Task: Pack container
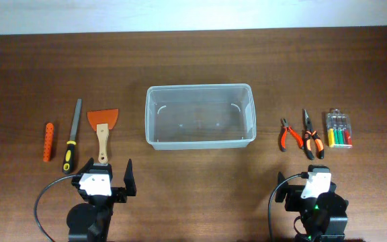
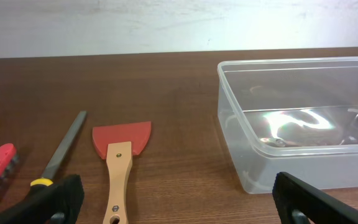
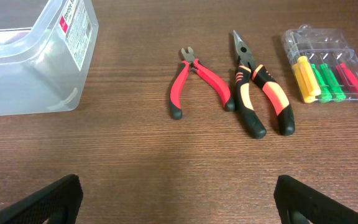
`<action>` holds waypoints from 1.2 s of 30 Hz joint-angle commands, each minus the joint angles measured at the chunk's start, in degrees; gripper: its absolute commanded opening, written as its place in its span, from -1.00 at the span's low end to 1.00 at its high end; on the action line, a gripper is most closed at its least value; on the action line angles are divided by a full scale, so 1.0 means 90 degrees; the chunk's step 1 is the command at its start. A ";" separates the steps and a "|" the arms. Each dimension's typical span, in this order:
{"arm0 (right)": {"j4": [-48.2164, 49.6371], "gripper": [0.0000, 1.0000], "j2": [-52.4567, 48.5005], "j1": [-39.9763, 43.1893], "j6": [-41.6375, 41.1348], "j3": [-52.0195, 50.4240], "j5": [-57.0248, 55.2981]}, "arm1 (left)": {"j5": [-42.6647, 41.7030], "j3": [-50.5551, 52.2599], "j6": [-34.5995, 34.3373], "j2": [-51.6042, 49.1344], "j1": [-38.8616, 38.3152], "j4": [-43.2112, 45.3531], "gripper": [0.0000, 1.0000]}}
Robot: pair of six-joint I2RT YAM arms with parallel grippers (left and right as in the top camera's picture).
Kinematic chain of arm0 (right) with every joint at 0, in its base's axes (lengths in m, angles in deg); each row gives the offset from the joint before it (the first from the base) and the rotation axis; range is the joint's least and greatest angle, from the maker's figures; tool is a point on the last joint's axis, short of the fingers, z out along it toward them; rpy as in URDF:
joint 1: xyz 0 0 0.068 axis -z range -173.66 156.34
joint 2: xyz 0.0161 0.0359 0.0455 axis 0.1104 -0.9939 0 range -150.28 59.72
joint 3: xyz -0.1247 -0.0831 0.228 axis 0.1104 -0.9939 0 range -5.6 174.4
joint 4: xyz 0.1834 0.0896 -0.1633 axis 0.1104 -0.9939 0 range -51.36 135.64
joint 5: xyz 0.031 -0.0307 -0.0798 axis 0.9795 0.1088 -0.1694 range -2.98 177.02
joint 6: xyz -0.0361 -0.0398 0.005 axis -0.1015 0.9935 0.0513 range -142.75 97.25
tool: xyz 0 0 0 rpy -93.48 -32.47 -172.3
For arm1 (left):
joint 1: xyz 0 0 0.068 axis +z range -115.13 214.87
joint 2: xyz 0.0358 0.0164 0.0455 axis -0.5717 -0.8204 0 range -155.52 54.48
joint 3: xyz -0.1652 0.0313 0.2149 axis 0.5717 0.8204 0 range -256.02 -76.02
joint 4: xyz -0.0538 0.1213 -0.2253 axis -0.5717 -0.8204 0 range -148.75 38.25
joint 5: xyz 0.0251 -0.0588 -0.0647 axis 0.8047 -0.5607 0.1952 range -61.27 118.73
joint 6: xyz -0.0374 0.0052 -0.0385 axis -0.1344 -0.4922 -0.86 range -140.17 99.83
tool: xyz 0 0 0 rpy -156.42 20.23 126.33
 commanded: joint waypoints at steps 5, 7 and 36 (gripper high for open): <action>0.0002 0.97 0.0066 0.0044 -0.0053 -0.0034 0.0034 | 0.0046 0.0046 -0.0034 0.0073 -0.0002 0.0036 0.98; 0.0002 0.97 0.0066 0.0044 -0.0053 -0.0034 0.0034 | 0.0046 0.0046 -0.0034 0.0073 -0.0002 0.0036 0.98; 0.0053 0.97 0.0066 0.0044 -0.0051 -0.0034 0.0029 | -0.0138 0.0046 -0.0036 0.0073 -0.0002 0.0177 0.98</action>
